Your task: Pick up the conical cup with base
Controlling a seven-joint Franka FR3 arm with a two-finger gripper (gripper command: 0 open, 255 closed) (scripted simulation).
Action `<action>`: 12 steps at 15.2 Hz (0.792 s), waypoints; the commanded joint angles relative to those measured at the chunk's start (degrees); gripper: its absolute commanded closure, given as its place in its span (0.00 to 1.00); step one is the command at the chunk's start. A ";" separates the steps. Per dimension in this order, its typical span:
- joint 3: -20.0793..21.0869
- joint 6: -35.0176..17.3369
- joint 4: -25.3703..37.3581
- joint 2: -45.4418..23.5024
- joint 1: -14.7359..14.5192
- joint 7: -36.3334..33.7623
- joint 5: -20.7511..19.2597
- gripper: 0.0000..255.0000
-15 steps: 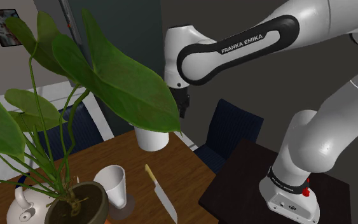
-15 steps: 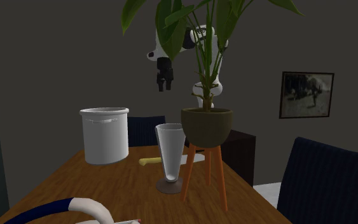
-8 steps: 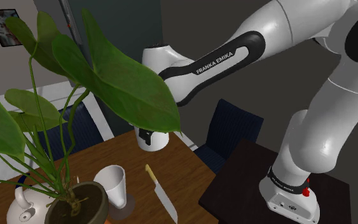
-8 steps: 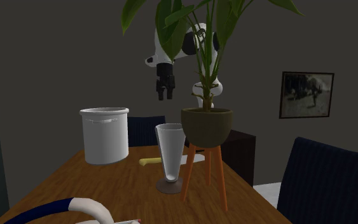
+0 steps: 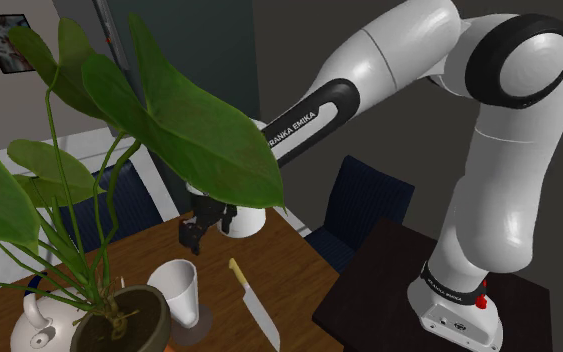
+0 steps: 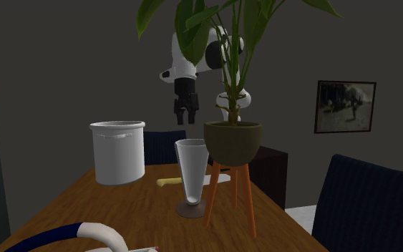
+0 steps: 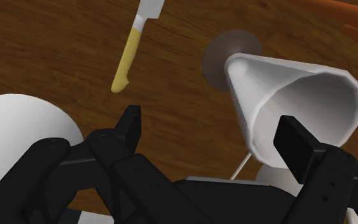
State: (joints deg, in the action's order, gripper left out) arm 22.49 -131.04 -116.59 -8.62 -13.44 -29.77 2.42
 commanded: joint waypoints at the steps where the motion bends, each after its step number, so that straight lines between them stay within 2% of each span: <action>1: 0.31 -0.59 3.60 -4.05 -1.32 -2.21 -1.83 0.00; 4: 0.26 -1.14 9.42 -10.24 -3.73 -5.13 -4.49 0.00; 12: -0.52 -5.99 7.75 -13.57 -4.46 -5.75 -5.94 0.00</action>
State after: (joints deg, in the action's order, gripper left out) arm 22.12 -136.26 -108.73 -21.51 -17.77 -35.41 -3.23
